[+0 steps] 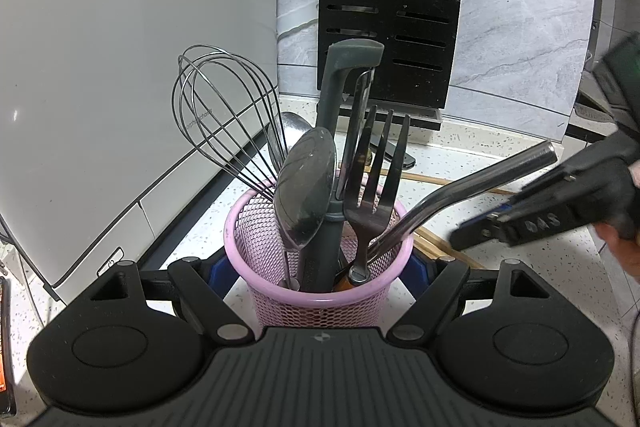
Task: Organize utensils
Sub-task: 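Move the right gripper to the pile and grasp the pair of wooden chopsticks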
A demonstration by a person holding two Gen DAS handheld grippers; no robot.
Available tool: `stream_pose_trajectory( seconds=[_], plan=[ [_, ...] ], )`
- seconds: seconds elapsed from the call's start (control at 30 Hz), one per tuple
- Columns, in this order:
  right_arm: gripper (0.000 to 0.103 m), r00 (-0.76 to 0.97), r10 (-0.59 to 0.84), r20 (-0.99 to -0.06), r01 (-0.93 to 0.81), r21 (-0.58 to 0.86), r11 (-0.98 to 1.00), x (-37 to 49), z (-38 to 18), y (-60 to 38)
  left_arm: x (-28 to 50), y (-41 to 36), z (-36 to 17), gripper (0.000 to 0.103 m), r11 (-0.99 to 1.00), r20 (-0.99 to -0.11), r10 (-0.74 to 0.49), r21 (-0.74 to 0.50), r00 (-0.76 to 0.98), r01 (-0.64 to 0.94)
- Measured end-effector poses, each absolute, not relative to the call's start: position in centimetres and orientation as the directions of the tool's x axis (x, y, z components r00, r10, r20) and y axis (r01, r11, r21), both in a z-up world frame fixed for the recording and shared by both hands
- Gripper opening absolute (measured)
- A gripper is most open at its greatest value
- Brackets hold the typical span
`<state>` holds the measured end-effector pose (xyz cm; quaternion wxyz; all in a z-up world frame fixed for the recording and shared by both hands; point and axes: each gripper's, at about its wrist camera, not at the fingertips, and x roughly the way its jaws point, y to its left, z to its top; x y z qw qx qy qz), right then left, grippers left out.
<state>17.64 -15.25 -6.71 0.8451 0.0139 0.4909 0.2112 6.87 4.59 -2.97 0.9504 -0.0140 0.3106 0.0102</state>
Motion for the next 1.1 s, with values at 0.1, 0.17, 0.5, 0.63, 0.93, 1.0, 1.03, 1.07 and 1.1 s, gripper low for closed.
stream_pose_trajectory(
  seconds=[0.1, 0.17, 0.5, 0.63, 0.93, 1.0, 1.03, 1.07, 1.1],
  plan=[
    [0.019, 0.435, 0.352, -0.829, -0.326, 0.219, 0.92, 18.5, -7.0, -14.4, 6.9, 4.6, -3.0, 0.093, 0.999, -0.591, 0.011, -0.02, 0.807, -0.028],
    [0.019, 0.445, 0.324, -0.835, -0.328, 0.184, 0.927, 18.8, -7.1, -13.7, 6.9, 4.6, -3.0, 0.093, 0.999, -0.591, 0.01, -0.02, 0.807, -0.027],
    [0.019, 0.449, 0.294, -0.844, -0.316, 0.158, 0.936, 20.7, -7.7, -12.4, 6.9, 4.6, -3.0, 0.093, 0.999, -0.591, 0.011, -0.02, 0.807, -0.028],
    [0.019, 0.441, 0.267, -0.857, -0.318, 0.129, 0.939, 21.2, -8.3, -11.7, 6.9, 4.6, -3.0, 0.093, 0.999, -0.591, 0.011, -0.02, 0.806, -0.028],
    [0.014, 0.449, 0.246, -0.859, -0.295, 0.117, 0.948, 21.6, -8.5, -11.5, 6.9, 4.7, -3.0, 0.093, 0.999, -0.592, 0.009, -0.02, 0.806, -0.026],
    [0.014, 0.452, 0.231, -0.861, -0.294, 0.1, 0.95, 21.6, -8.5, -11.5, 6.9, 4.6, -3.0, 0.093, 0.999, -0.592, 0.009, -0.02, 0.806, -0.027],
    [0.014, 0.454, 0.223, -0.862, -0.299, 0.089, 0.95, 21.5, -8.5, -11.4, 6.9, 4.7, -3.0, 0.093, 0.999, -0.592, 0.009, -0.02, 0.806, -0.027],
    [0.014, 0.457, 0.212, -0.864, -0.304, 0.073, 0.95, 21.5, -8.5, -11.3, 6.9, 4.7, -3.0, 0.093, 0.999, -0.592, 0.009, -0.02, 0.806, -0.027],
    [0.015, 0.459, 0.202, -0.865, -0.307, 0.059, 0.95, 21.4, -8.5, -11.2, 6.9, 4.6, -3.0, 0.093, 0.999, -0.592, 0.009, -0.02, 0.806, -0.027]
  ],
)
